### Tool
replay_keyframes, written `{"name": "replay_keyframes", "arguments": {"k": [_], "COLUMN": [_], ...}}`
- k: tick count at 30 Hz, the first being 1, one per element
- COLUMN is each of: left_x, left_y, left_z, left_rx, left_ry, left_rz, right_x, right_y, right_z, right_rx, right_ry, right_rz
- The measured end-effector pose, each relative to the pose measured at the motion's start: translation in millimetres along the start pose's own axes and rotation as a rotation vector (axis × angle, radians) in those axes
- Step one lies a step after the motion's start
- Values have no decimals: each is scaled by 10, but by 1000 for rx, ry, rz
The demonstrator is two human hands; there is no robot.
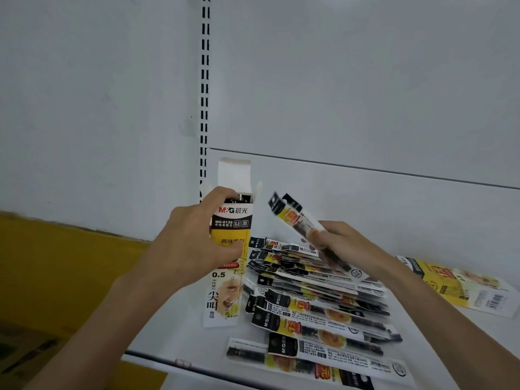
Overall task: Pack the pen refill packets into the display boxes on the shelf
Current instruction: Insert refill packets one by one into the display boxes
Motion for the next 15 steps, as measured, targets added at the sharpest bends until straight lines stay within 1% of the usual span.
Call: {"name": "replay_keyframes", "arguments": {"k": [2,4,6,8,10,12,13,15], "left_x": [-16,-30,-41,-47,-51,-53,-52,-45], "left_y": [1,-8,-12,-18,-29,-33,-31,-31], "left_z": [1,3,-1,-13,-34,-53,-58,-60], "left_rx": [-14,-24,-40,-63,-90,-108,-112,-118], "left_ry": [-3,-5,-5,-1,13,27,30,30], "left_rz": [-3,-14,-19,-24,-39,-54,-58,-58], "right_x": [11,33,68,95,95,101,110,153], "right_y": [6,48,193,404,555,591,574,514], "right_z": [-147,-332,-546,-791,-1016,-1203,-1288,-1432], "right_rx": [98,183,198,226,426,633,681,649], "right_ry": [29,85,161,243,322,388,418,479], "right_rz": [15,65,169,315,405,411,400,387]}}
Point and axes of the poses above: each hand's wrist, its own x-axis towards the middle knuckle, its own y-axis out of the back of the hand, z = x × y, the point moved 10 cm from there along x, towards the middle knuckle, and after that the axes turned 9 degrees about y, right-handed, at the moved point
